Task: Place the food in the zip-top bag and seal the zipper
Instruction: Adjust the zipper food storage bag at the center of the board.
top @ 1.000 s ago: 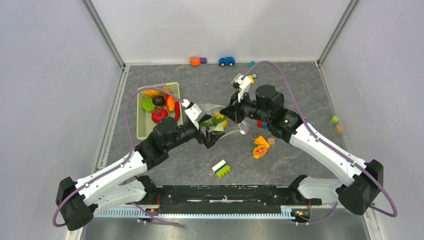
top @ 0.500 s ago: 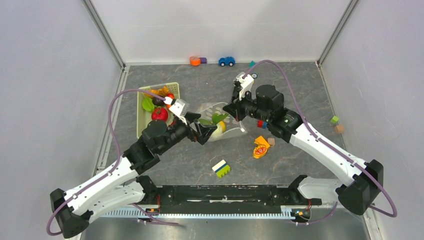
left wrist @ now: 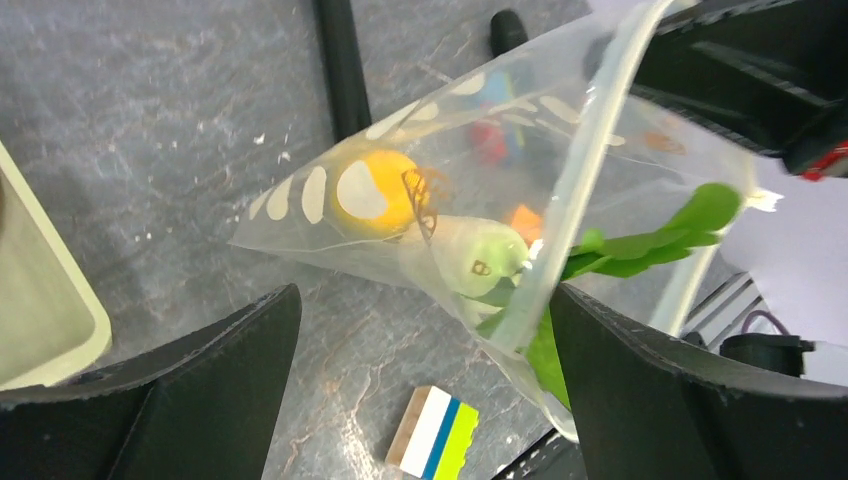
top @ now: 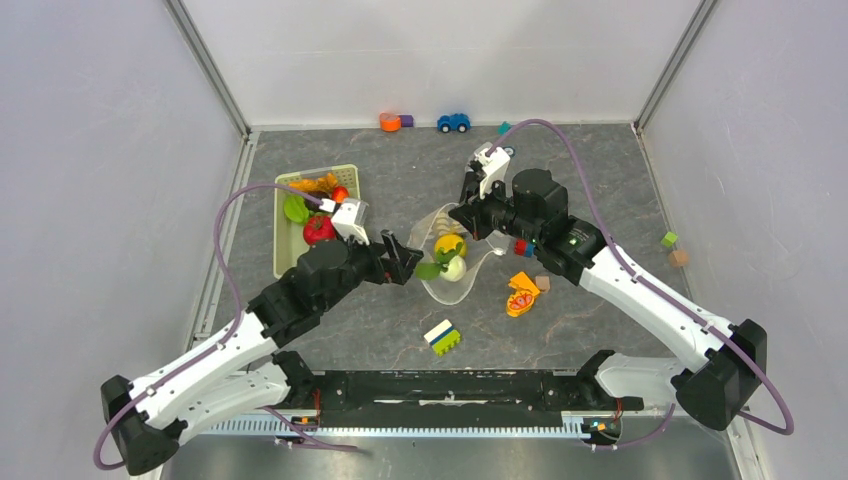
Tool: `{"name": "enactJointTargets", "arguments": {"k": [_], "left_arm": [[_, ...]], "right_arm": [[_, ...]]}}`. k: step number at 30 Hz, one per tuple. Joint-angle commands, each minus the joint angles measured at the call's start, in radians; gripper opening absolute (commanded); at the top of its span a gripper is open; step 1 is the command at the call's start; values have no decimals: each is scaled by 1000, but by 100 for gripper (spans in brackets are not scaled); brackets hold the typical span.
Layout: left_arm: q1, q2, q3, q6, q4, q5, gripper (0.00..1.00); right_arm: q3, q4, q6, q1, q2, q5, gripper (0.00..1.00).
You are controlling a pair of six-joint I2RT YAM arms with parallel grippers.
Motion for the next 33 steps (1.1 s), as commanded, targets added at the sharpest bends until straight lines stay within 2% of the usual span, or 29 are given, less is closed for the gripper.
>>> {"name": "enactJointTargets", "arguments": {"k": [1, 9, 13, 18, 23, 28, 33], "left_arm": [[-2, 44, 13, -84, -40, -17, 100], [-2, 43, -2, -88, -48, 15, 100], [-2, 1, -13, -84, -49, 76, 100], [-2, -84, -36, -154, -60, 150, 100], [-3, -145, -121, -214, 6, 268, 100], [-17, -115, -187, -240, 48, 337, 99], [-31, -88, -239, -281, 169, 333, 98]], "right_arm": [[19, 39, -9, -2, -5, 19, 1], [21, 41, -10, -2, -1, 25, 1], [22, 41, -10, -3, 1, 40, 1], [26, 40, -12, -2, 6, 49, 1], [26, 40, -13, -2, 7, 74, 1], [28, 41, -15, -3, 11, 73, 1], [26, 46, -9, -3, 13, 55, 1]]}}
